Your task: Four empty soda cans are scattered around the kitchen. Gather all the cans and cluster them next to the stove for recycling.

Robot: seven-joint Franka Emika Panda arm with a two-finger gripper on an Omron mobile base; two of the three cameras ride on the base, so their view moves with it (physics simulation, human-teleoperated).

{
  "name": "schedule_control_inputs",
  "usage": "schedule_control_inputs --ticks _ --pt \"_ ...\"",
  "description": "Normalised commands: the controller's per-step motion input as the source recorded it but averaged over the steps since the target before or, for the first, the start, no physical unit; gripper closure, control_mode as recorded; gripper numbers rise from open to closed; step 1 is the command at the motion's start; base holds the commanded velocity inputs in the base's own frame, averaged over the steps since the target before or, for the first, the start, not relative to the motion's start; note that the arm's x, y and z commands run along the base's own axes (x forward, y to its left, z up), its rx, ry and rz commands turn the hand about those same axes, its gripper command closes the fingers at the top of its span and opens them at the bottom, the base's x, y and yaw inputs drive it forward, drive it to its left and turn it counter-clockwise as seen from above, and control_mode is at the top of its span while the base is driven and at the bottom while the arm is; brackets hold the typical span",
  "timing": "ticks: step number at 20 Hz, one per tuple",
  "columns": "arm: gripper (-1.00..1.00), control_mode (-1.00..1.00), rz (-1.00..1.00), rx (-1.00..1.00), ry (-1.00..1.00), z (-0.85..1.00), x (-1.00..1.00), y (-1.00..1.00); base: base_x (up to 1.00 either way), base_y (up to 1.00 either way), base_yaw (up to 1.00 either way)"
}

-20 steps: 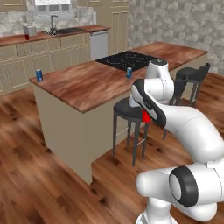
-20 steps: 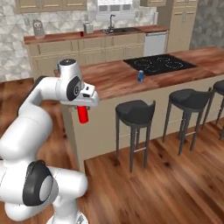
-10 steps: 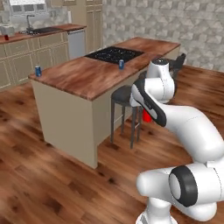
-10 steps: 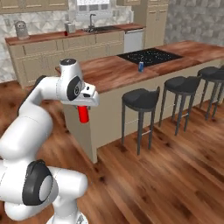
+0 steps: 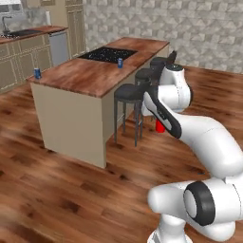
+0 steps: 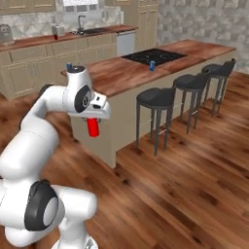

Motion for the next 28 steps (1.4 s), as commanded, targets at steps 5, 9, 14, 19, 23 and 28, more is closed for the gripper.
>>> schedule_control_inputs --ticks 5,9,14,19,23,28 --pt "1.0 1.0 0.0 0.0 0.0 0.0 0.0 0.0 0.59 1.0 -0.4" --pt "1.0 1.0 0.0 0.0 0.0 0.0 0.0 0.0 0.92 1.0 -0.42" --pt "1.0 1.0 0.0 0.0 0.0 0.0 0.0 0.0 0.85 1.0 -0.41" --pt "1.0 1.0 0.0 0.0 0.0 0.0 0.0 0.0 0.14 1.0 -0.34" --pt "1.0 1.0 0.0 0.0 0.0 0.0 0.0 0.0 -0.15 1.0 -0.25" --pt "1.0 1.0 0.0 0.0 0.0 0.0 0.0 0.0 -0.05 1.0 -0.26"
